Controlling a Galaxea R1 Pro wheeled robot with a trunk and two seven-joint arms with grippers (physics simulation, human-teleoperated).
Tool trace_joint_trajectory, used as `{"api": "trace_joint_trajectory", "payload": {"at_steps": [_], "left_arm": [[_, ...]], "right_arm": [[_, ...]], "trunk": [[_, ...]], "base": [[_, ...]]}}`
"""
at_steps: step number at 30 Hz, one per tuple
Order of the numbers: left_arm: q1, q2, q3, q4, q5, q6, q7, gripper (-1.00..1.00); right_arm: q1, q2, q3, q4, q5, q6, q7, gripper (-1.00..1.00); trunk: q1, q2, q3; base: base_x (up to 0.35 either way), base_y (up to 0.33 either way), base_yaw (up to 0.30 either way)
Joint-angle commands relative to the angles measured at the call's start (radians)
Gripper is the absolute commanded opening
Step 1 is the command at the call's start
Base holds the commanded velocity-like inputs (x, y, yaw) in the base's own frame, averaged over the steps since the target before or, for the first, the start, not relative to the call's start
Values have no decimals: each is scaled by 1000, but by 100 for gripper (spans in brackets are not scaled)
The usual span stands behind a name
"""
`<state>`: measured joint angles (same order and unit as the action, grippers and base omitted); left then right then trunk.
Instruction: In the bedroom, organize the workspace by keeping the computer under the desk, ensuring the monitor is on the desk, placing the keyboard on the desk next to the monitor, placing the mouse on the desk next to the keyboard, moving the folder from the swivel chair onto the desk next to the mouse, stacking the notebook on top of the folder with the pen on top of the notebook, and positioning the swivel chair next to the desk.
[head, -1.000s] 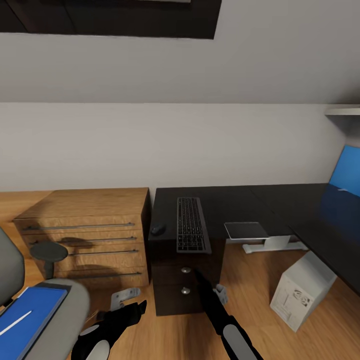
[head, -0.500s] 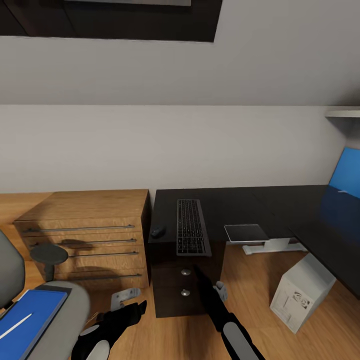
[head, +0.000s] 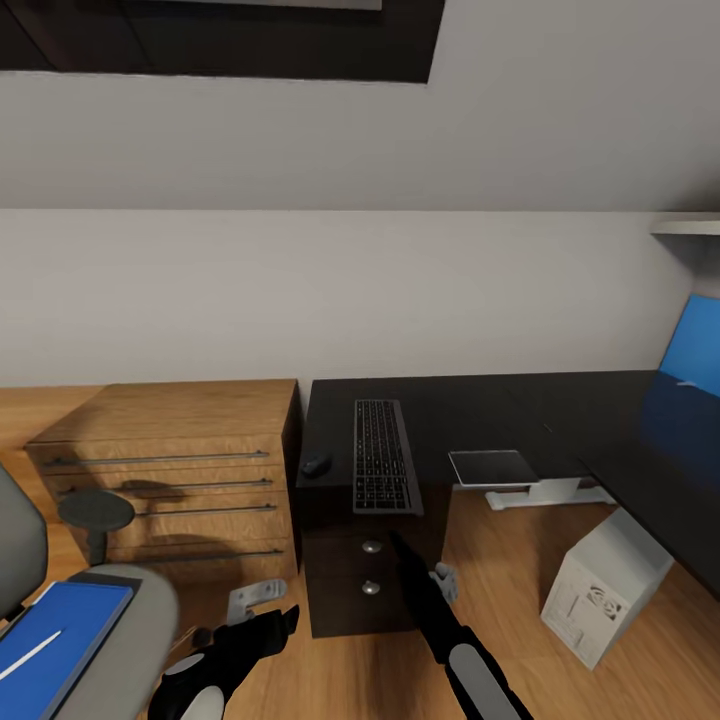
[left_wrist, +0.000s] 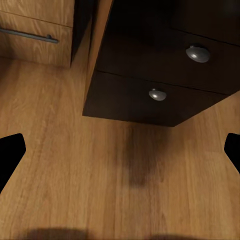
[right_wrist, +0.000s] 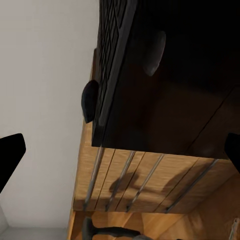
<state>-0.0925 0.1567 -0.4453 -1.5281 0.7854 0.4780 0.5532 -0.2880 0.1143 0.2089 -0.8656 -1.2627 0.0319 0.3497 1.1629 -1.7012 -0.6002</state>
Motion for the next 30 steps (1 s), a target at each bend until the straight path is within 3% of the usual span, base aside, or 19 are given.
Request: {"api": "trace_joint_trajectory", "payload": {"at_steps": [1,3,4,5,30], "left_arm": [[-1,1,-3,-2,9,0,10,100],[-1,5,-3,-2,9,-1,10,100],[-1,30,-6,-3,10,0,7,100],[-1,32,-6,-3,10,0,7,100],[-1,35,-7,-3,11,0,7,100]], "right_arm": [[-1,-11,-1,2,-14,5,1,100],[-1,-15,-2,2,-15,6,0,100],[-1,-19,-2,2,-16,6,0,100],[-1,-19,-2,2,-17,6,0,100],[-1,-20,-3,2,-17,5,2,100]], "trunk": [[0,-1,-1],[0,-1,-1],[0,-1,-1],[0,-1,-1],[0,-1,-1]], "base": [[5,0,0],[82,0,0],[100,0,0],[64,0,0],[106,0,0]]}}
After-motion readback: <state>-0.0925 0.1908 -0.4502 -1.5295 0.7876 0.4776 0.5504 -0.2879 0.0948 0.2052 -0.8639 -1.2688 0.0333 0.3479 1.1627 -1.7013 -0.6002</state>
